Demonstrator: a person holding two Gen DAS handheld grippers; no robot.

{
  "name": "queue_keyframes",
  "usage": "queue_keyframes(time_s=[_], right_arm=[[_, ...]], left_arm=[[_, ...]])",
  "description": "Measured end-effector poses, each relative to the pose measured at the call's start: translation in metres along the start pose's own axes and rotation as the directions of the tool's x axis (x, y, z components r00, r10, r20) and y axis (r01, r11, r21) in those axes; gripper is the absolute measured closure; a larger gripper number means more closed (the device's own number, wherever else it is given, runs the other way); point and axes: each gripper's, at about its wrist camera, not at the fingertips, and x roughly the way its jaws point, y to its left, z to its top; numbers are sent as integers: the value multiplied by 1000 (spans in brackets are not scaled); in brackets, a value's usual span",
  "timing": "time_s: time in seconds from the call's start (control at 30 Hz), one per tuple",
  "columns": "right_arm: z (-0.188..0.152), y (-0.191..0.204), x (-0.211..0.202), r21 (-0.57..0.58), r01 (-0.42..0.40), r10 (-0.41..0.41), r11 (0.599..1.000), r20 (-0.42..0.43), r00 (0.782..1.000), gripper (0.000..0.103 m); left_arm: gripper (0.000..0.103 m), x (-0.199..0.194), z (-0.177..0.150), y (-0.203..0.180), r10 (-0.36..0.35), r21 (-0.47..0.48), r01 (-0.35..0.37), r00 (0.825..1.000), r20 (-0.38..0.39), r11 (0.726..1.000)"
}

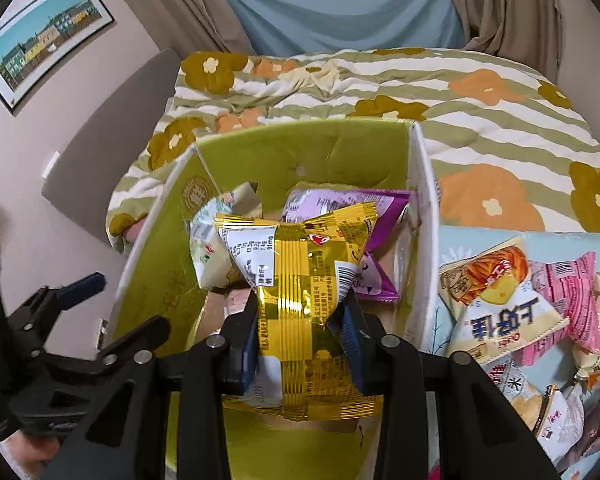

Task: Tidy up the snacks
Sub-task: 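Carry both bags into the box and open both grippers to release them, then move both tools back to the snack pile and lower toward the bags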

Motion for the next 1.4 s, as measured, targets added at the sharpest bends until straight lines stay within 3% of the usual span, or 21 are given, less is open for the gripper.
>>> queue_keyframes(time_s=[0.1, 0.13, 0.17, 0.2, 0.37, 0.63, 0.87, 1.1, 1.23, 1.4], right_arm=[[-4, 2, 4, -12, 31, -31, 999, 10, 999, 33], [-6, 2, 2, -15, 36, -36, 999, 22, 999, 13], [-8, 2, 0, -20, 39, -38, 999, 40, 998, 3], [-10, 2, -2, -24, 39, -38, 999, 50, 998, 0], [-18, 2, -12, -47, 51, -47, 998, 77, 996, 1], [-17, 7, -41, -34, 23, -19, 999, 127, 992, 0], [-22, 8, -79, 13, 18, -20, 1000, 180, 983, 0], [-41, -16, -131, 114, 76, -103, 991, 247, 963, 0], [-57, -42, -167, 165, 184, -225, 969, 281, 933, 0], [-76, -90, -202, 235, 259, -322, 937, 292, 900, 0]], left_arm=[[0, 0, -9, 3, -20, -23, 19, 1000, -13, 1000], [0, 1, -12, 3, -22, -25, 22, 1000, -15, 999], [0, 0, -16, 2, -22, -26, 22, 1000, -17, 999], [0, 0, -18, 2, -21, -27, 21, 1000, -19, 999], [0, -6, -26, 1, -28, -29, 28, 999, -19, 999], [0, -37, -19, -4, -38, 6, 38, 998, 48, 999], [0, -66, -12, -22, -98, 81, 89, 989, 113, 993], [0, -75, -8, -60, -230, 177, 206, 965, 128, 963], [0, -76, -7, -89, -277, 228, 245, 954, 118, 942], [0, -78, -8, -141, -312, 295, 271, 944, 103, 916]])
